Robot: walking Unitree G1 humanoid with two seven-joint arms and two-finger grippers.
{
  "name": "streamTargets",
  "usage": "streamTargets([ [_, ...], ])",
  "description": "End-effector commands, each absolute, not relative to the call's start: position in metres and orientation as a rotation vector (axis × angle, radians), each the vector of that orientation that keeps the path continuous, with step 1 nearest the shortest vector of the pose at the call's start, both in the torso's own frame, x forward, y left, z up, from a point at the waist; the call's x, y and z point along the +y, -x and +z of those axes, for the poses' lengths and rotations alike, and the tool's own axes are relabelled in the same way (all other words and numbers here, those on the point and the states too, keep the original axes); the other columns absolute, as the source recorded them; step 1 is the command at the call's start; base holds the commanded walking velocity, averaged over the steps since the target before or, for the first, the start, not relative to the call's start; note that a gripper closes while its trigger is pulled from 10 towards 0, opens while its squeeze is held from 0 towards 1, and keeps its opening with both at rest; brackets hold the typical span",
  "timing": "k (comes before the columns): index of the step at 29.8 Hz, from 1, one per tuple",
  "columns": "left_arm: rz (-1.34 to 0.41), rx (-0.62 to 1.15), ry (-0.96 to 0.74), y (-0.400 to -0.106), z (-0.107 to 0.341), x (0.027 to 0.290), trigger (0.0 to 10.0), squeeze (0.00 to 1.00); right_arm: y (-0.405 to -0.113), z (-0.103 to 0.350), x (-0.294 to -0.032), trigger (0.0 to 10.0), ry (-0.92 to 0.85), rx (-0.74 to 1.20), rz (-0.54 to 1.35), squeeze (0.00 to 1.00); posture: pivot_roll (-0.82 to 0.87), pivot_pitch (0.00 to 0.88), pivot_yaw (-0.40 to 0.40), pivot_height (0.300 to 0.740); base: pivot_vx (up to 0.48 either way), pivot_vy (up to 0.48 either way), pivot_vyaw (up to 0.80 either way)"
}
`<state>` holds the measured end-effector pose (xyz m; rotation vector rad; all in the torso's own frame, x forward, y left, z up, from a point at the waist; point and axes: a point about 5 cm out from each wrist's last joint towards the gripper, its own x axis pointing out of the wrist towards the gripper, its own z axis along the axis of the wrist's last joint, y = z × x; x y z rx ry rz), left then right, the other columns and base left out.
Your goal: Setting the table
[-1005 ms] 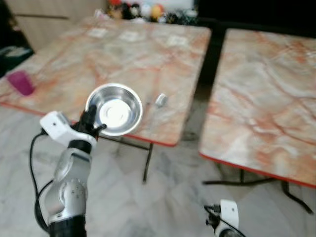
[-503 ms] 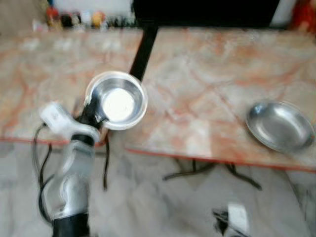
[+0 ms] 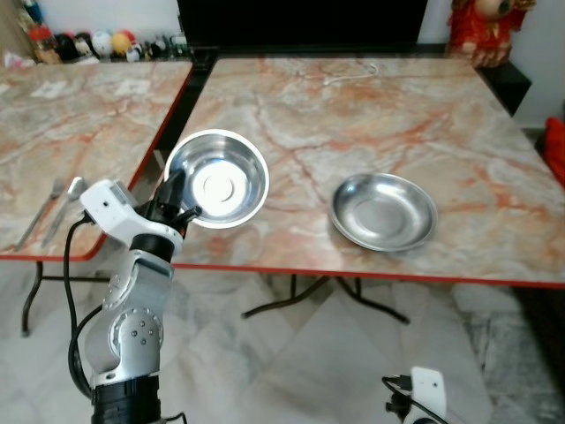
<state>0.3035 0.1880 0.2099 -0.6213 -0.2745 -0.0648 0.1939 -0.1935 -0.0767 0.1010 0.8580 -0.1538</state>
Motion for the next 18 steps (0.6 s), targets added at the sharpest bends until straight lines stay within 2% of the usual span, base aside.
streamTargets([
  [1, -0.046, -0.291, 0.621, -0.3, 0.2128, 0.195, 10.0, 0.0, -0.1899, -0.0802, -0.1845, 10.0, -0.128, 0.881, -0.144, 0.0, 0.03, 0.1, 0.025, 0.74, 0.0, -0.416, 0.0],
  [14, -0.046, -0.284, 0.618, -0.2997, 0.2113, 0.1949, 10.0, 0.0, -0.1837, -0.083, -0.187, 10.0, -0.129, 0.899, -0.148, 0.0, 0.03, 0.102, 0.024, 0.74, 0.0, -0.42, 0.0],
  [18, -0.049, -0.258, 0.585, -0.3005, 0.2095, 0.195, 10.0, 0.0, -0.1835, -0.083, -0.188, 10.0, -0.129, 0.901, -0.149, 0.0, 0.03, 0.104, 0.025, 0.74, 0.0, -0.131, 0.0],
])
